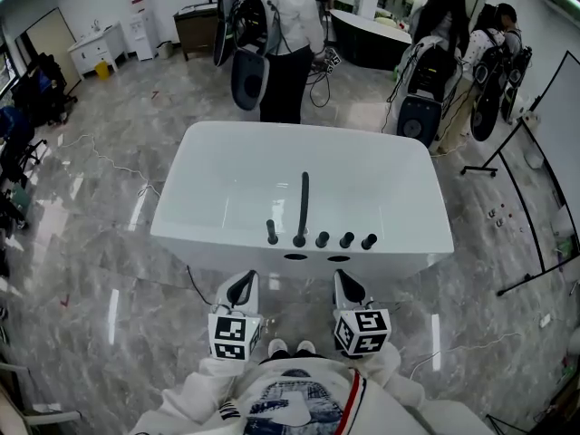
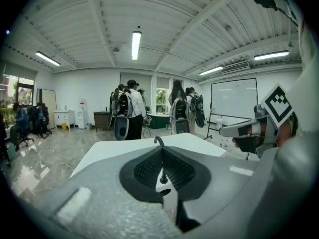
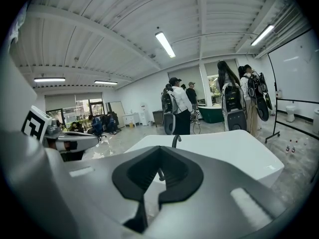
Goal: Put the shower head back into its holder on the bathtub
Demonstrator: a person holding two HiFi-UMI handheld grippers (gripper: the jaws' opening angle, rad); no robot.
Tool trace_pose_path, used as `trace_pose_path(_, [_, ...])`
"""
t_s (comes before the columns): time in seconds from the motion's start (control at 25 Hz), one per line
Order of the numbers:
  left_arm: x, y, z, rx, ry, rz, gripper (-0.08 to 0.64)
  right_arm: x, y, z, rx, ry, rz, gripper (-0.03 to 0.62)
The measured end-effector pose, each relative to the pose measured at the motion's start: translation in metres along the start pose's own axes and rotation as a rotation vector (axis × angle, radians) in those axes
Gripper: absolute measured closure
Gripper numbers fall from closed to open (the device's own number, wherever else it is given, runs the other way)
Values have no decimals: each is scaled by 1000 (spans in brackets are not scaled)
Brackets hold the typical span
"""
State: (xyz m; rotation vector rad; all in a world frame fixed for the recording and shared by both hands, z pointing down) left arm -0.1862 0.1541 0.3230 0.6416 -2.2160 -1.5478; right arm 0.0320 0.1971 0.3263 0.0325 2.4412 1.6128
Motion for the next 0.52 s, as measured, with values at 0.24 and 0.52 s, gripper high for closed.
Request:
trace_pose_path(0.24, [-7,-9,-3,-15,-28,-18,557,-4,-10,-8,-8,-35,19,588])
trace_pose_path(0.52, [-18,-1,-10,8,-26,-9,557,-11,-6,-10,3,-52,18,588])
Point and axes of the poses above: the fingertips, and each gripper's own axes: z backward along the fingers, x to its left, y out of its underside, the point moved 4 cm from there along z, backward along the fingers, and after that the axes turned 1 degree about -y, right-handed, at the moved point
